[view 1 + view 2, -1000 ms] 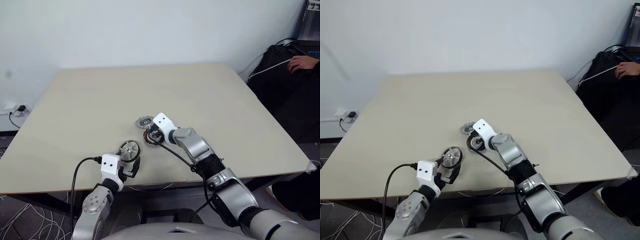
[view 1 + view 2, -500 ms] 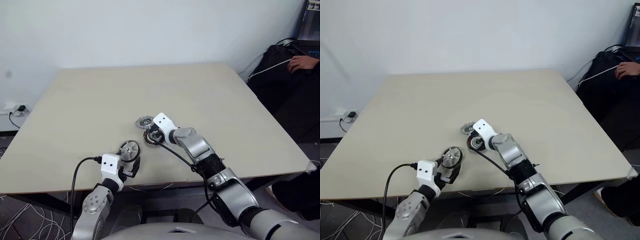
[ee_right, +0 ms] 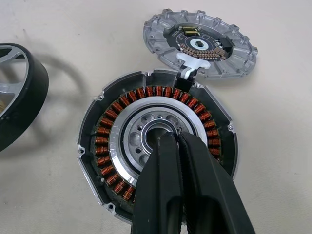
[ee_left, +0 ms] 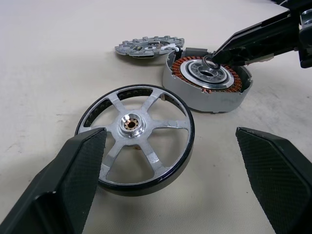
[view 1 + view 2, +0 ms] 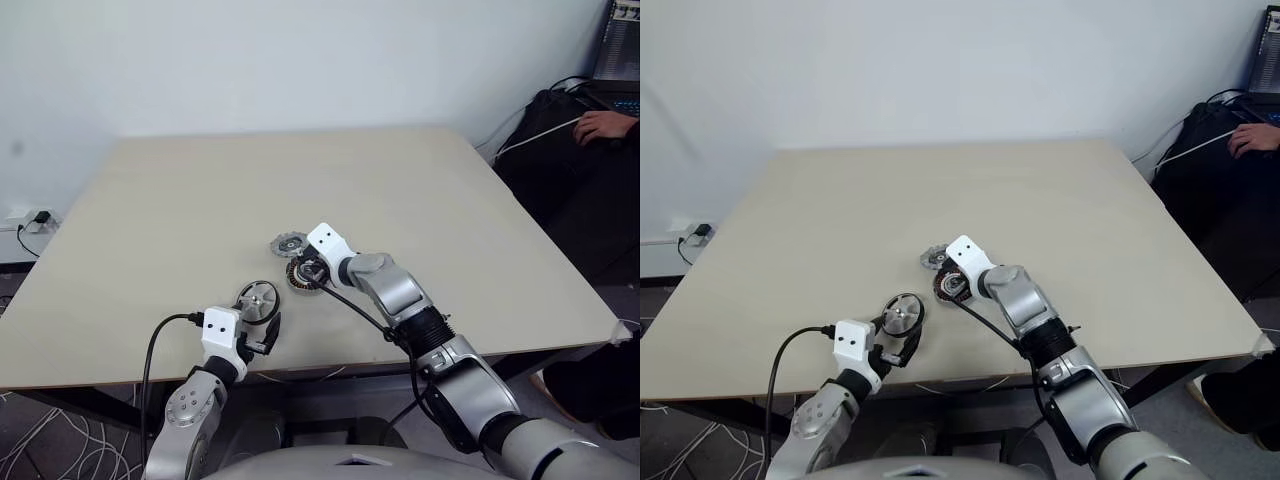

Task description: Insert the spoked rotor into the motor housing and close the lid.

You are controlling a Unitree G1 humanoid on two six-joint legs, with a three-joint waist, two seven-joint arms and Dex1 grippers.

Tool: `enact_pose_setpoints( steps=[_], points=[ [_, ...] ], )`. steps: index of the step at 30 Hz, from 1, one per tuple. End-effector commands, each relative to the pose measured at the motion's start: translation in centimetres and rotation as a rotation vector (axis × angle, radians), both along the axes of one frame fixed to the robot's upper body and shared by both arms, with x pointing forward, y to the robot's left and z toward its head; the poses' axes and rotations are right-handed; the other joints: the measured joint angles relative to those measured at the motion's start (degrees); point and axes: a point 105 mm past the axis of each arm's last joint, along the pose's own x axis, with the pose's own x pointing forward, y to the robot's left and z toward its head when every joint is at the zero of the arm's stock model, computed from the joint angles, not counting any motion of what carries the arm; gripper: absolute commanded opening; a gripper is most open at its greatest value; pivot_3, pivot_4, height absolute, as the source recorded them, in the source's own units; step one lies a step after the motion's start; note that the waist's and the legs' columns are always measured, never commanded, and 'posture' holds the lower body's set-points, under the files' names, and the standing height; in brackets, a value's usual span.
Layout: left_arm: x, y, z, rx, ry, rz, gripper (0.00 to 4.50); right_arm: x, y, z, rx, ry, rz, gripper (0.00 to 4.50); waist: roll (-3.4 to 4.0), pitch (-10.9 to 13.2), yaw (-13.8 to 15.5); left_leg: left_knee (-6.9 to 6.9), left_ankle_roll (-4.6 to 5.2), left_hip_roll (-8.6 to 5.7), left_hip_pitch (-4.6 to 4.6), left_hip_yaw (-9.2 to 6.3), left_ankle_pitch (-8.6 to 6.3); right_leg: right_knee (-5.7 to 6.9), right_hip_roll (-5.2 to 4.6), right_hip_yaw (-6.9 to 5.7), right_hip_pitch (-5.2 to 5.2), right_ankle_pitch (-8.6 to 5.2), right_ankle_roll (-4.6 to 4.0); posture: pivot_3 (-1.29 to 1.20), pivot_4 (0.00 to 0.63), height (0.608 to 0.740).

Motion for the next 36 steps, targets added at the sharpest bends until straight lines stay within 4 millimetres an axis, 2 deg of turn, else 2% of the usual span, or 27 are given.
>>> enact_pose_setpoints(
  steps=[1,8,11,12,14,16,25,26,36],
  points=[
    [0.4,-0.3,0.8,-0.006,-0.04,-0.005,4.5,0.6,0.6,1.4,0.029,-0.04,0.005,0.69,0.0,0.0,0.0,0.0,0.0,0.0,0.0,0.0,0.0,0.0,0.0,0.0,0.0,0.0,0.0,0.0,0.0,0.74],
    [0.4,-0.2,0.8,-0.006,-0.041,0.001,4.5,0.5,0.6,1.0,0.024,-0.03,0.004,3.04,0.0,0.0,0.0,0.0,0.0,0.0,0.0,0.0,0.0,0.0,0.0,0.0,0.0,0.0,0.0,0.0,0.0,0.74],
    [0.3,-0.2,0.8,-0.007,-0.039,0.002,4.5,0.8,0.7,1.7,0.056,-0.057,-0.011,4.01,0.0,0.0,0.0,0.0,0.0,0.0,0.0,0.0,0.0,0.0,0.0,0.0,0.0,0.0,0.0,0.0,0.0,0.74],
    [0.3,-0.2,0.7,-0.007,-0.039,0.002,4.5,0.9,0.8,2.2,0.073,-0.074,-0.01,4.01,0.0,0.0,0.0,0.0,0.0,0.0,0.0,0.0,0.0,0.0,0.0,0.0,0.0,0.0,0.0,0.0,0.0,0.74],
    [0.3,-0.2,0.7,-0.008,-0.037,0.001,4.5,1.0,1.1,3.0,0.11,-0.093,-0.013,3.76,0.0,0.0,0.0,0.0,0.0,0.0,0.0,0.0,0.0,0.0,0.0,0.0,0.0,0.0,0.0,0.0,0.0,0.74],
    [0.3,-0.2,0.7,-0.009,-0.037,-0.001,4.5,1.0,1.2,3.4,0.123,-0.099,-0.015,3.17,0.0,0.0,0.0,0.0,0.0,0.0,0.0,0.0,0.0,0.0,0.0,0.0,0.0,0.0,0.0,0.0,0.0,0.74],
    [0.3,-0.2,0.7,-0.009,-0.038,-0.004,4.5,0.7,1.5,2.0,0.07,-0.076,-0.025,0.15,0.0,0.0,0.0,0.0,0.0,0.0,0.0,0.0,0.0,0.0,0.0,0.0,0.0,0.0,0.0,0.0,0.0,0.74],
    [0.3,-0.2,0.7,-0.008,-0.038,-0.003,4.5,0.7,1.6,1.8,0.066,-0.073,-0.024,0.04,0.0,0.0,0.0,0.0,0.0,0.0,-0.01,0.0,0.0,0.0,0.0,0.0,-0.01,0.0,0.0,0.0,0.0,0.74],
    [0.3,0.0,0.8,-0.005,-0.041,0.007,4.5,0.8,1.7,0.7,0.045,-0.051,-0.026,0.04,0.0,0.0,0.0,0.0,0.0,0.0,0.0,0.0,0.0,0.0,0.01,0.0,-0.01,0.0,0.0,0.0,0.0,0.74]
  ],
)
